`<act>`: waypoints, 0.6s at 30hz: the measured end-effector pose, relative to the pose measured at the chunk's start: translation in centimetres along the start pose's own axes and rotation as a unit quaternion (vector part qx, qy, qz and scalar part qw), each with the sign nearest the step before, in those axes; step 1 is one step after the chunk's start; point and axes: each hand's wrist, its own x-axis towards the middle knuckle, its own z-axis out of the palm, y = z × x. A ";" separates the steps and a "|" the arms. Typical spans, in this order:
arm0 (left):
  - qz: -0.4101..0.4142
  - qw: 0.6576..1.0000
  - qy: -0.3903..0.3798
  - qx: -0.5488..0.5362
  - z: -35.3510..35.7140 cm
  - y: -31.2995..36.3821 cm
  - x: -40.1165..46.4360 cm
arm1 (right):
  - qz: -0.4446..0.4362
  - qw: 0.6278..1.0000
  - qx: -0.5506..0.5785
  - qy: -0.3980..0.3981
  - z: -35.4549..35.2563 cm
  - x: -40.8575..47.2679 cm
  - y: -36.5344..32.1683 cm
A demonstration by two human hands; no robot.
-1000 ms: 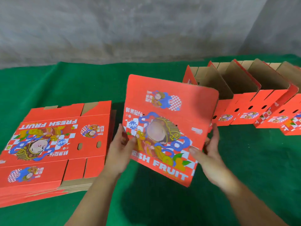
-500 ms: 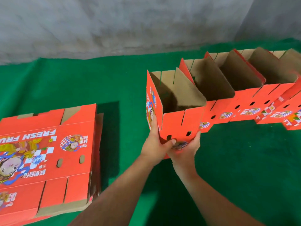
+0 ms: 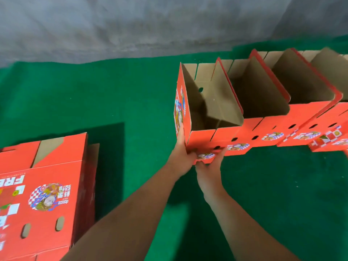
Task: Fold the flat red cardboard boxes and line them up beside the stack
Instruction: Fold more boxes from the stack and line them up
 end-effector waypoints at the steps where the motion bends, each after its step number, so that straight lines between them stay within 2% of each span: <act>1: -0.002 1.000 -0.009 -0.003 0.2 0.4 0.8 | 0.021 1.000 0.004 -0.012 0.2 0.5 -0.4; 4: 0.008 0.999 -0.042 -0.002 0.9 1.1 2.6 | 0.064 0.995 0.061 -0.039 0.8 1.2 -1.0; 8: -0.010 0.998 -0.062 -0.003 1.1 1.3 2.2 | 0.049 0.994 0.086 -0.045 0.7 0.7 -1.2; 11: -0.058 0.998 -0.001 -0.002 1.1 1.1 -0.3 | 0.036 0.996 0.062 -0.054 0.8 -0.7 -1.1; 14: -0.109 0.987 0.044 -0.114 0.6 0.6 -4.9 | 0.037 0.997 0.032 -0.064 1.9 -3.3 -1.2; 16: -0.141 0.969 0.114 -0.171 -0.7 -0.3 -8.2 | 0.061 0.994 0.014 -0.092 3.3 -6.1 -1.0; 18: -0.124 0.959 0.188 -0.169 -2.6 -1.0 -11.9 | 0.065 0.989 -0.016 -0.129 5.1 -9.4 -0.7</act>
